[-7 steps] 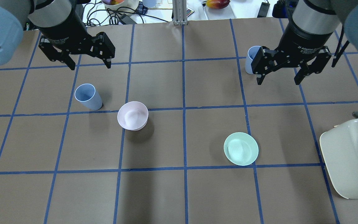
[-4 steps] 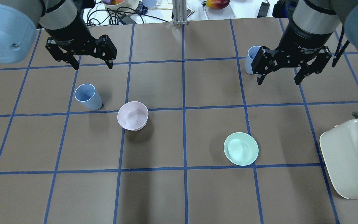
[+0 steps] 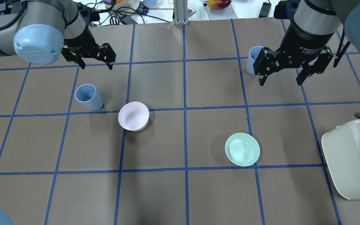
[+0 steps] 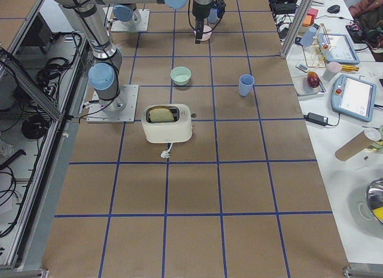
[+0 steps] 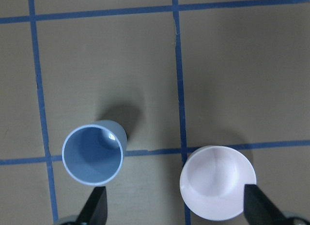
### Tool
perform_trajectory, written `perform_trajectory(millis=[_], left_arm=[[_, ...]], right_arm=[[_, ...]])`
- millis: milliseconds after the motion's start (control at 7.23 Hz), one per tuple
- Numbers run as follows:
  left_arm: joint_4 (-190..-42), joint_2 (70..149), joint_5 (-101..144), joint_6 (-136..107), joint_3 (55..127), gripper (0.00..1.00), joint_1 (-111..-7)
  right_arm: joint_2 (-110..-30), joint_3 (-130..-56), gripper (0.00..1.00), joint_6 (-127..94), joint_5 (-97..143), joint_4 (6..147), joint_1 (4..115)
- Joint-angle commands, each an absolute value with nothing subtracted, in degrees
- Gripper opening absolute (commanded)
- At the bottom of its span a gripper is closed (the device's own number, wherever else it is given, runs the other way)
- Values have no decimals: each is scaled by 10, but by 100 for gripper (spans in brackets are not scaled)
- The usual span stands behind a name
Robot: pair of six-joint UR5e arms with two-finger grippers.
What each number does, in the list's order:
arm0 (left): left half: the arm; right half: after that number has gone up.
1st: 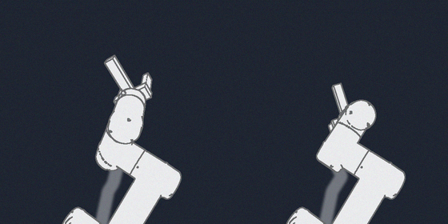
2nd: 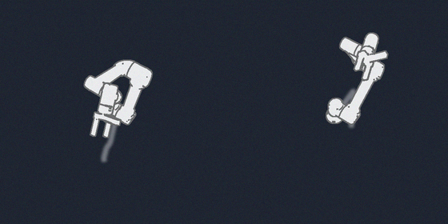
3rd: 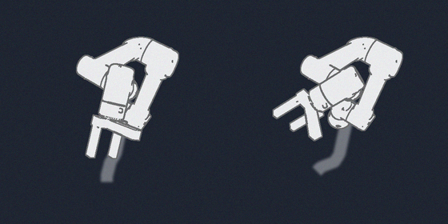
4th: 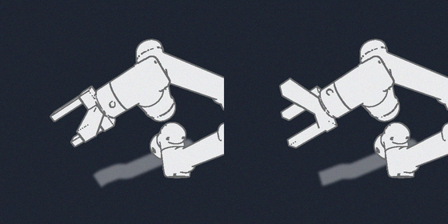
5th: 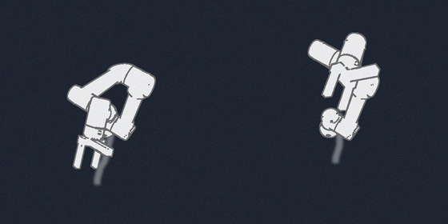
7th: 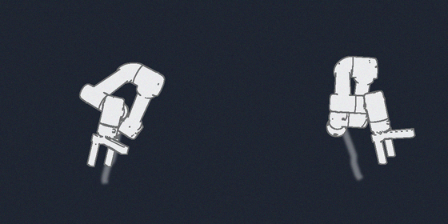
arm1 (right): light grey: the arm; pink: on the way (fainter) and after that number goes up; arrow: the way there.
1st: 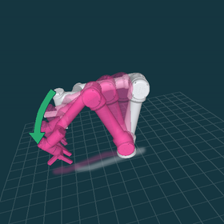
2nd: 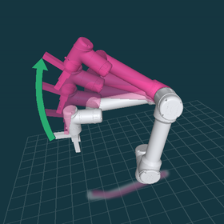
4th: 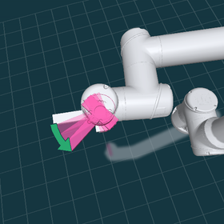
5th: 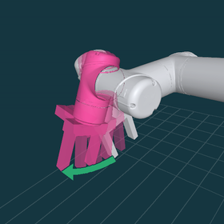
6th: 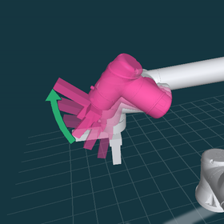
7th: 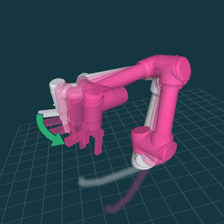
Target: Stack blue cups with both arms
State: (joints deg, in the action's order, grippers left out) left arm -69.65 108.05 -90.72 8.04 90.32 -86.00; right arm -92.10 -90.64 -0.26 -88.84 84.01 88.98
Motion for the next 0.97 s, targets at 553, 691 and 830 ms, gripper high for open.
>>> perform_trajectory(millis=[553,691,830], left_arm=[[-657,1137,-935,95,966,13,-829],[-657,1136,-938,95,964,0,-830],[-657,1135,-950,95,958,0,-831]], right_arm=[[-832,-900,100,32,-912,910,811],[-811,-897,100,36,-879,971,809],[-786,-880,100,37,-875,1007,809]])
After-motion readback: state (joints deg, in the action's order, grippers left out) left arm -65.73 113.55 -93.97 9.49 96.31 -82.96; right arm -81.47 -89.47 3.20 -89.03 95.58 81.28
